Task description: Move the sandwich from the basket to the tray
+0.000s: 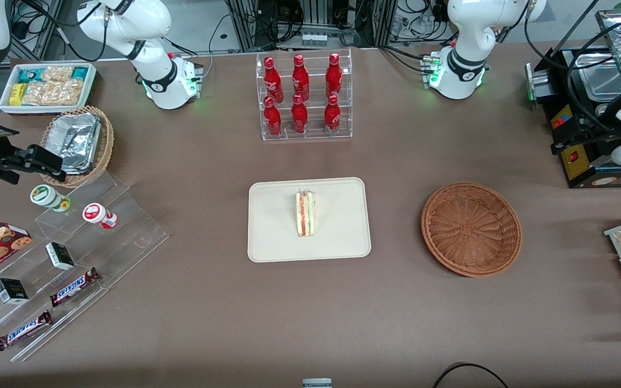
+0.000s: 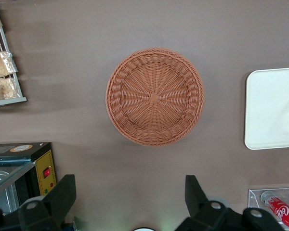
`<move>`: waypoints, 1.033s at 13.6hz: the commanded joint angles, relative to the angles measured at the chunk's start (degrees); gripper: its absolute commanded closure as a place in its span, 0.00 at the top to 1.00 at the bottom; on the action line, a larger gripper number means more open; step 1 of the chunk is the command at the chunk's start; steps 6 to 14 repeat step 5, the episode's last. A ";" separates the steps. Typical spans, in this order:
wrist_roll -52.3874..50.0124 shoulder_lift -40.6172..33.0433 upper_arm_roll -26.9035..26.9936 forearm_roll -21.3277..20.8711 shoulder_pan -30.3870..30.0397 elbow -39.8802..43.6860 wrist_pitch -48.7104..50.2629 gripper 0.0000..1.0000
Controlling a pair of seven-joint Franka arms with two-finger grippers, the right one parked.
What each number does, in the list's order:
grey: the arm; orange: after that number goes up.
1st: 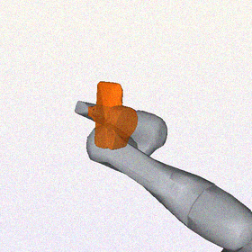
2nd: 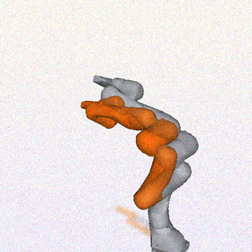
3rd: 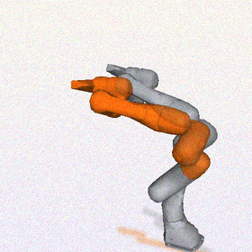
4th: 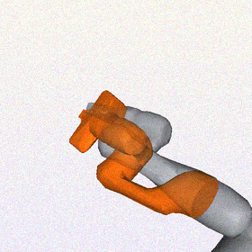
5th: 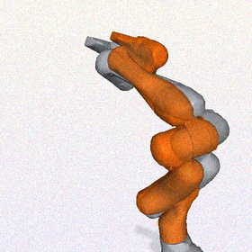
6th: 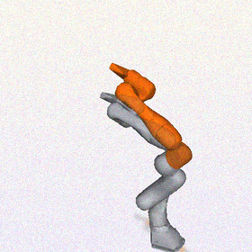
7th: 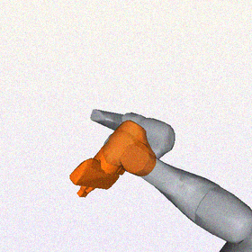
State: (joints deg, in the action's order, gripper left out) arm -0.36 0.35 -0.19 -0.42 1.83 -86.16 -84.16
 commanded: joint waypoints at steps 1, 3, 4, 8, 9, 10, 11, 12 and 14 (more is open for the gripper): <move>-0.26 -1.14 -0.07 0.25 -0.78 -0.85 0.13 1.00; -0.34 -1.23 -0.16 0.77 -2.08 -0.85 0.22 1.00; -0.25 -1.23 -0.16 0.68 -2.18 -0.85 0.22 1.00; -0.51 -1.31 -0.16 0.60 -2.18 -0.76 0.22 1.00; -0.51 -1.31 -0.16 0.60 -2.18 -0.76 0.22 1.00; -0.51 -1.31 -0.16 0.60 -2.18 -0.76 0.22 1.00; -0.51 -1.31 -0.16 0.60 -2.18 -0.76 0.22 1.00; -0.51 -1.31 -0.16 0.60 -2.18 -0.76 0.22 1.00; -0.51 -1.31 -0.16 0.60 -2.18 -0.76 0.22 1.00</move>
